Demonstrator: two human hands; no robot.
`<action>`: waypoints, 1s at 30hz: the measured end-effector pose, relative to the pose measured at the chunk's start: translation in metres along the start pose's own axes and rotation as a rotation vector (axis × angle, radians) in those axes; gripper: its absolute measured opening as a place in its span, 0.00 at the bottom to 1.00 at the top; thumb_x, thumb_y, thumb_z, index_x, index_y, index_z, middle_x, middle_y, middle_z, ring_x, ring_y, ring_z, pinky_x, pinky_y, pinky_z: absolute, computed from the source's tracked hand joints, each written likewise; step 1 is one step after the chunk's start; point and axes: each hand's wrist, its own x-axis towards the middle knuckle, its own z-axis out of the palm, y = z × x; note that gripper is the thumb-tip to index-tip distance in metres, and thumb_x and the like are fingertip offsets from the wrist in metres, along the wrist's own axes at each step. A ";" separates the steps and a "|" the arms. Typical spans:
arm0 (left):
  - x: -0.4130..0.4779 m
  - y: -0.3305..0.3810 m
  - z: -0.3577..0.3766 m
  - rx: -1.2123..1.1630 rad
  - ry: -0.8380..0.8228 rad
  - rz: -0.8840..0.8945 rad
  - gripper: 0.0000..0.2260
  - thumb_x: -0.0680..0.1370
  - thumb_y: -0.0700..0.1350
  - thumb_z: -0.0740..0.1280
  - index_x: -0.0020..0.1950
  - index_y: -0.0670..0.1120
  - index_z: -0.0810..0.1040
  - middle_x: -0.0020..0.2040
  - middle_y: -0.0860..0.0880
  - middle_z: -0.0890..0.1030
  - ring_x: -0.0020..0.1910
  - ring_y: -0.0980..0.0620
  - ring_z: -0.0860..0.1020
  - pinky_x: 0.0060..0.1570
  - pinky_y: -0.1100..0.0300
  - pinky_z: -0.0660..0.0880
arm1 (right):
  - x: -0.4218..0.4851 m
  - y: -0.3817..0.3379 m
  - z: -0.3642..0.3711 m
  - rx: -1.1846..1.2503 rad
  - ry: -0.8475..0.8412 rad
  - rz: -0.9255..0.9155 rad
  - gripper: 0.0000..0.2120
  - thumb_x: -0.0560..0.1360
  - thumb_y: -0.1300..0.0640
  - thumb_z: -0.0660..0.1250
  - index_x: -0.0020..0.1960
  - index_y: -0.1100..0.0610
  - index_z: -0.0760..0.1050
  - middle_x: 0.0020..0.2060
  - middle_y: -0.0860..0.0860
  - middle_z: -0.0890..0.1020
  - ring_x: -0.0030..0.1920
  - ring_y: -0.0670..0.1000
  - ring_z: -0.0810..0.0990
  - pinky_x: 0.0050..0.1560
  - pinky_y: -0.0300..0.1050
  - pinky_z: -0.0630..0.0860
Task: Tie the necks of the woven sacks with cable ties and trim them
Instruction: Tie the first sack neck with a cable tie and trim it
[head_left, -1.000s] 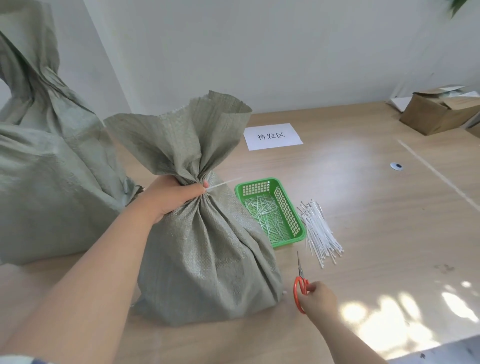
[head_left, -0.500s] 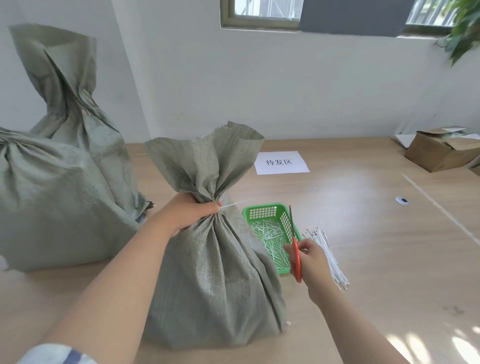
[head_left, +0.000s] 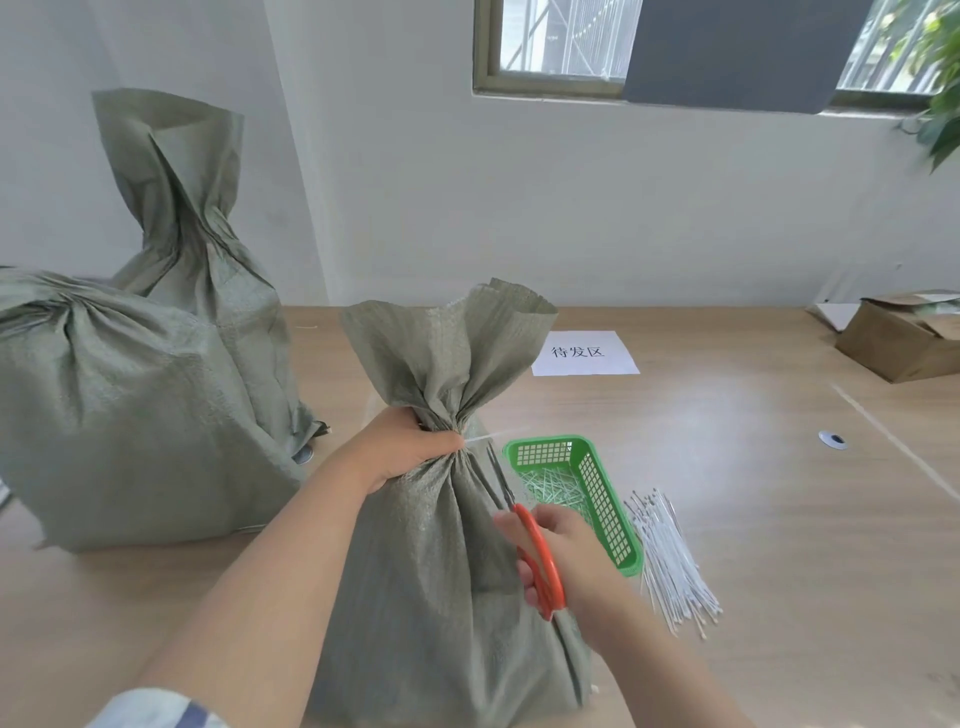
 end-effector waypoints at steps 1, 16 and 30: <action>0.000 0.000 0.000 -0.002 0.002 0.003 0.10 0.75 0.40 0.74 0.44 0.56 0.82 0.43 0.62 0.83 0.45 0.65 0.80 0.46 0.68 0.75 | 0.001 -0.001 0.003 -0.001 0.000 -0.006 0.18 0.72 0.47 0.73 0.46 0.59 0.71 0.27 0.57 0.75 0.23 0.51 0.71 0.25 0.41 0.69; -0.001 -0.002 0.000 -0.068 -0.004 -0.009 0.08 0.75 0.39 0.74 0.45 0.53 0.83 0.44 0.58 0.84 0.46 0.61 0.81 0.46 0.69 0.76 | 0.011 -0.010 0.026 -0.071 0.016 -0.056 0.20 0.71 0.40 0.70 0.40 0.55 0.68 0.26 0.55 0.77 0.22 0.52 0.73 0.22 0.39 0.68; -0.004 0.000 0.001 -0.066 -0.007 -0.002 0.06 0.72 0.41 0.75 0.44 0.52 0.83 0.42 0.58 0.85 0.47 0.56 0.82 0.49 0.64 0.77 | 0.002 -0.009 0.039 -0.009 0.087 -0.096 0.15 0.75 0.51 0.68 0.40 0.56 0.63 0.22 0.53 0.70 0.19 0.50 0.67 0.21 0.37 0.60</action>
